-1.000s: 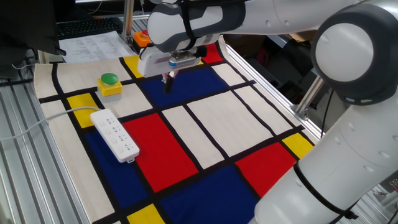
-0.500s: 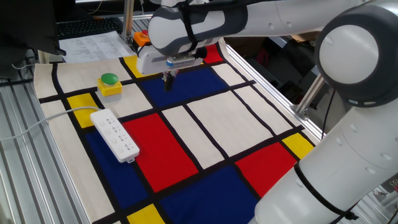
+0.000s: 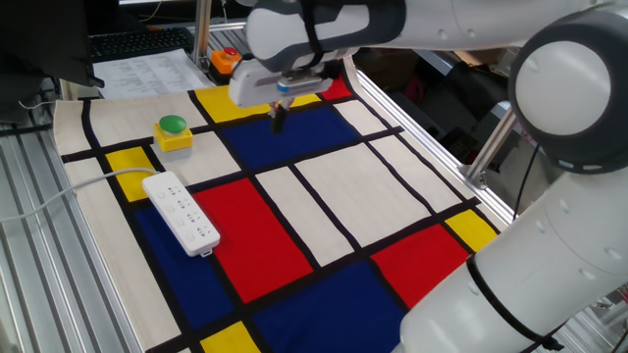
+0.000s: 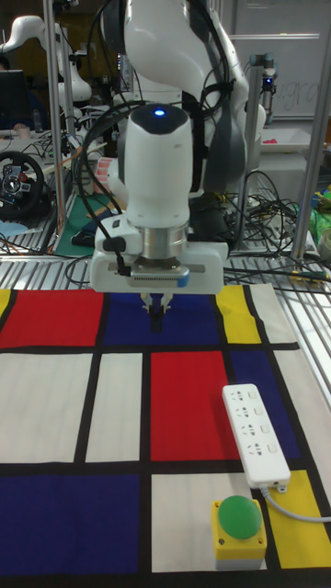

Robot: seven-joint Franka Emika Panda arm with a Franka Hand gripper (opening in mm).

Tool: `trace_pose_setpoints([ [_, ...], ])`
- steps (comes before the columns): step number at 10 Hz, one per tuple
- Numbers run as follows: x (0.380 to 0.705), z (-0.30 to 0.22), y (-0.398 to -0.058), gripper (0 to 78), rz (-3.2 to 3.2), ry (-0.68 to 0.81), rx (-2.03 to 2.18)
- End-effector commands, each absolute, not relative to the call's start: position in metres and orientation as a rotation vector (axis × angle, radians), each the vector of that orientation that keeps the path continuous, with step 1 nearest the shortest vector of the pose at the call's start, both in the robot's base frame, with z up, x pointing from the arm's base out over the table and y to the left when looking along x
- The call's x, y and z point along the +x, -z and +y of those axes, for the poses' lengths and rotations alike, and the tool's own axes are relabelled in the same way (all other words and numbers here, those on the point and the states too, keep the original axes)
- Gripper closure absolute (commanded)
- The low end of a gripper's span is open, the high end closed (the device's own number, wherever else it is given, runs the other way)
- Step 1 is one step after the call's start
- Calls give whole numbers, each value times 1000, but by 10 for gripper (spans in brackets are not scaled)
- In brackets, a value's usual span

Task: Turn off the power strip by pressing the button

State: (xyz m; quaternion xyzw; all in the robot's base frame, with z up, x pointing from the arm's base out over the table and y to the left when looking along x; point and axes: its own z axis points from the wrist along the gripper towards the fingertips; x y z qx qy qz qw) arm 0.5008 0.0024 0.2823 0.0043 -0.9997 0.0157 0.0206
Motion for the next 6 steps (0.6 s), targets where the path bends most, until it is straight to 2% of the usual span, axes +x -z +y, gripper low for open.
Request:
trace_pose_setpoints([
  [1, 482, -28, -285, 762, -3094, -14, 3],
  [6, 477, -32, -283, 762, -3082, -22, -25],
])
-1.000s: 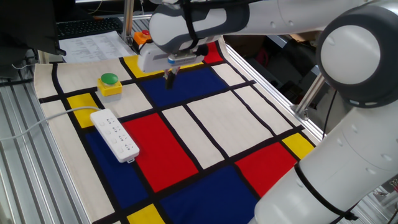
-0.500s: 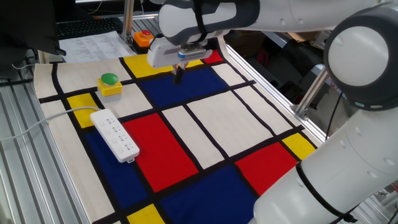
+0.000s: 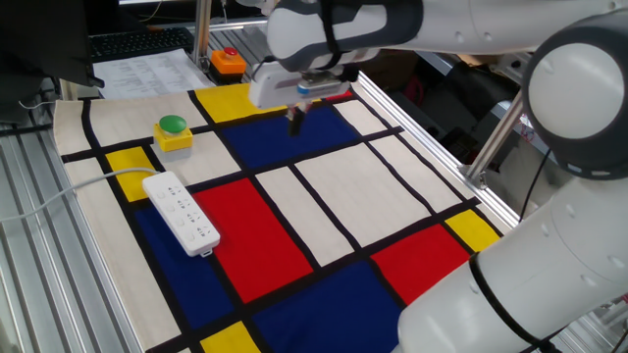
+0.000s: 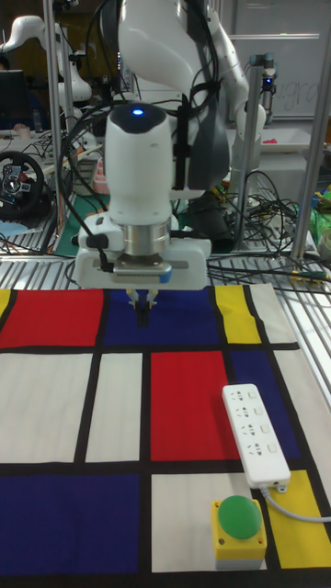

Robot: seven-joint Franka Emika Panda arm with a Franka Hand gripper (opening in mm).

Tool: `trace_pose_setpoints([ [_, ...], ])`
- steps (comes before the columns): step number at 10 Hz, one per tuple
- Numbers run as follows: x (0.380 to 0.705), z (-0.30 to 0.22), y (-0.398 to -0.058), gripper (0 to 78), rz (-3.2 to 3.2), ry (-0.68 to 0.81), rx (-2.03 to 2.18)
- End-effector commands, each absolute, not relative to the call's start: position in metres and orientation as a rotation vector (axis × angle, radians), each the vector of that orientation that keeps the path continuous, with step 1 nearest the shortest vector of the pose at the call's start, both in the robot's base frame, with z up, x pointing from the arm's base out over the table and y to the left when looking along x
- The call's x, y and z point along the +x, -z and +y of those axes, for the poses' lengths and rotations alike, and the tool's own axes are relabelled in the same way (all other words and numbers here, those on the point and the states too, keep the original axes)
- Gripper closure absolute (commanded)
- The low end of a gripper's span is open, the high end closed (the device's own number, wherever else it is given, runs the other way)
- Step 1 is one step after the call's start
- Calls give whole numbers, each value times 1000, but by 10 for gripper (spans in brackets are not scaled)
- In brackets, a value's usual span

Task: Turn off the power strip by pressing the button

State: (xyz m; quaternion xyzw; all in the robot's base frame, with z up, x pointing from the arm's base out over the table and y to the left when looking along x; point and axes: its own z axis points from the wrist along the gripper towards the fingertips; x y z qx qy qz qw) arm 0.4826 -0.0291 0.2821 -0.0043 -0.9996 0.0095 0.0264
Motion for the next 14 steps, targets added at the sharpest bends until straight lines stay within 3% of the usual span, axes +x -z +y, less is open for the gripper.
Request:
trace_pose_setpoints([
  [1, 477, -32, -283, 762, -3082, -22, -26],
  [7, 477, -32, -283, 762, -3042, -118, 14],
  [14, 460, -43, -315, 762, -3053, -6, -29],
])
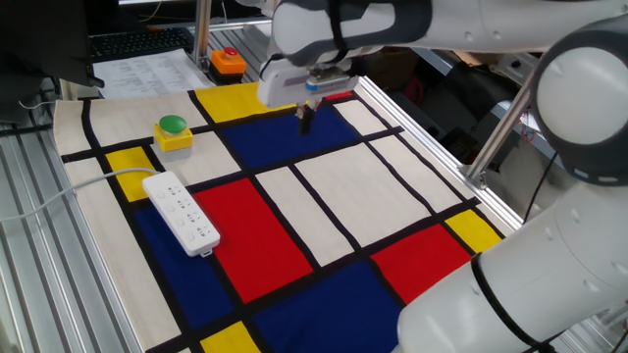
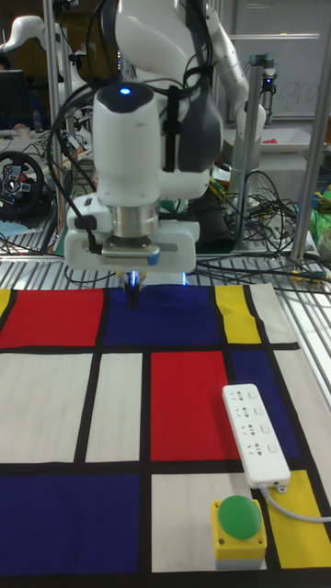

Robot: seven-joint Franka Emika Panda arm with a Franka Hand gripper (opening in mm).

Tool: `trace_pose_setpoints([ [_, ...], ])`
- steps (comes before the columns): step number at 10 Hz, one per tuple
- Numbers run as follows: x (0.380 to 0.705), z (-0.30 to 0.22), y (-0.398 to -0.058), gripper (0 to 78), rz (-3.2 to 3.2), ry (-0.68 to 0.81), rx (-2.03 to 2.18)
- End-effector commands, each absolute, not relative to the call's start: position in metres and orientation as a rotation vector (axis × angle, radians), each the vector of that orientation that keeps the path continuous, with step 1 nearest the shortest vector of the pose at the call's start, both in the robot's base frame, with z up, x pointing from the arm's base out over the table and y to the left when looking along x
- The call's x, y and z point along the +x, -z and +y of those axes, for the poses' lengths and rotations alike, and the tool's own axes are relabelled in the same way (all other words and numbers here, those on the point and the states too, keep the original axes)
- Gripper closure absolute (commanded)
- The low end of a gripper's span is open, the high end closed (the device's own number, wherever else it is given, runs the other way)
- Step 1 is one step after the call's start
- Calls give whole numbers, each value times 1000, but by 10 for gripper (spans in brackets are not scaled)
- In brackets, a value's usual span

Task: Turn off the power strip by pressing the button

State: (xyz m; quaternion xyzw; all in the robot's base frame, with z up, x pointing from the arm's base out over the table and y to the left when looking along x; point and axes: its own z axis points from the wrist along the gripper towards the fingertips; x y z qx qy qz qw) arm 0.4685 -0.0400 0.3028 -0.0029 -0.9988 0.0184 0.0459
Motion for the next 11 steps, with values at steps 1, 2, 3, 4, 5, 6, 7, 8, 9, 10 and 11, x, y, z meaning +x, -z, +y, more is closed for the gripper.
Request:
trace_pose_setpoints([
  [1, 455, -42, -315, 762, -3050, -4, -45],
  [2, 447, -42, -313, 762, -3050, -6, -63],
  [3, 443, -41, -312, 762, -3052, -7, -71],
  [4, 435, -38, -306, 762, -3064, -16, -89],
  [5, 433, -36, -305, 762, -3064, -18, -88],
  [6, 433, -36, -305, 762, -3065, -34, -84],
  [7, 432, -37, -306, 762, -3066, -42, -85],
  [8, 432, -37, -307, 762, -3067, -48, -87],
  [9, 431, -38, -309, 762, -3074, -43, -87],
  [10, 431, -38, -309, 762, -3076, -34, -83],
  [11, 431, -38, -309, 762, -3076, -34, -83],
])
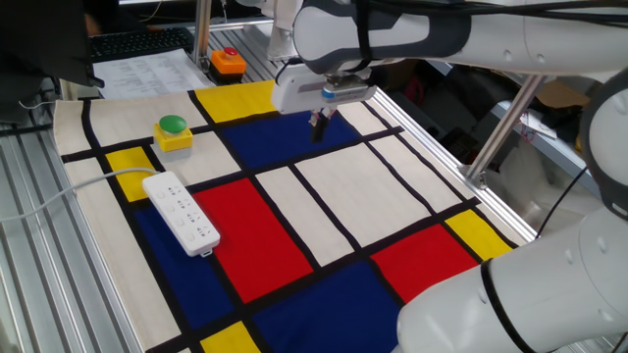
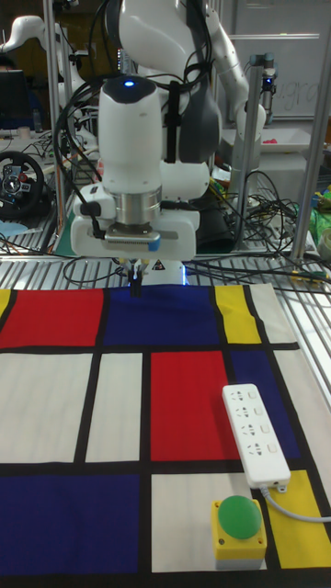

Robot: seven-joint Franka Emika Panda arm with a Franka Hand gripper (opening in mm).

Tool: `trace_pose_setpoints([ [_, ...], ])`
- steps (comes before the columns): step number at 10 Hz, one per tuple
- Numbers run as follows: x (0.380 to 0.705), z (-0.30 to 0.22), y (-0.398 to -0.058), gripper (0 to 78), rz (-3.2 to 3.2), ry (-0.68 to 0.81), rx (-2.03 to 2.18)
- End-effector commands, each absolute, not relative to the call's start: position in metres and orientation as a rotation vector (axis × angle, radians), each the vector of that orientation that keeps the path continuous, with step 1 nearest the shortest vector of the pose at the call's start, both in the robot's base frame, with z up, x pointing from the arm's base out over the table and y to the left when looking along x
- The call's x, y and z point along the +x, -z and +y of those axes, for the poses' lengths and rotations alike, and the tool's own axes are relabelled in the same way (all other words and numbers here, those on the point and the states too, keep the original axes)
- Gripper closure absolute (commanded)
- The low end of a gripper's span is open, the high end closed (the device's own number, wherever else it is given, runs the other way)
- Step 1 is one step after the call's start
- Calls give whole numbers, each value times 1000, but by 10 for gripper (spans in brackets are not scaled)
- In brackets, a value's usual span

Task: Turn off the power strip by pressing the button

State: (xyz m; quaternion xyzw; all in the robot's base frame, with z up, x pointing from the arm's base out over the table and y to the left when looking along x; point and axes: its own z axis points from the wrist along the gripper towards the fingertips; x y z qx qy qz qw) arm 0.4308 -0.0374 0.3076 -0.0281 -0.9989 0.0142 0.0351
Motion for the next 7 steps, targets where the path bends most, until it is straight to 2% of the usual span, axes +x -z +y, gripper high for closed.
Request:
trace_pose_setpoints([
  [1, 431, -38, -309, 762, -3076, -1, -69],
  [7, 432, -36, -310, 762, -3077, 14, -49],
])
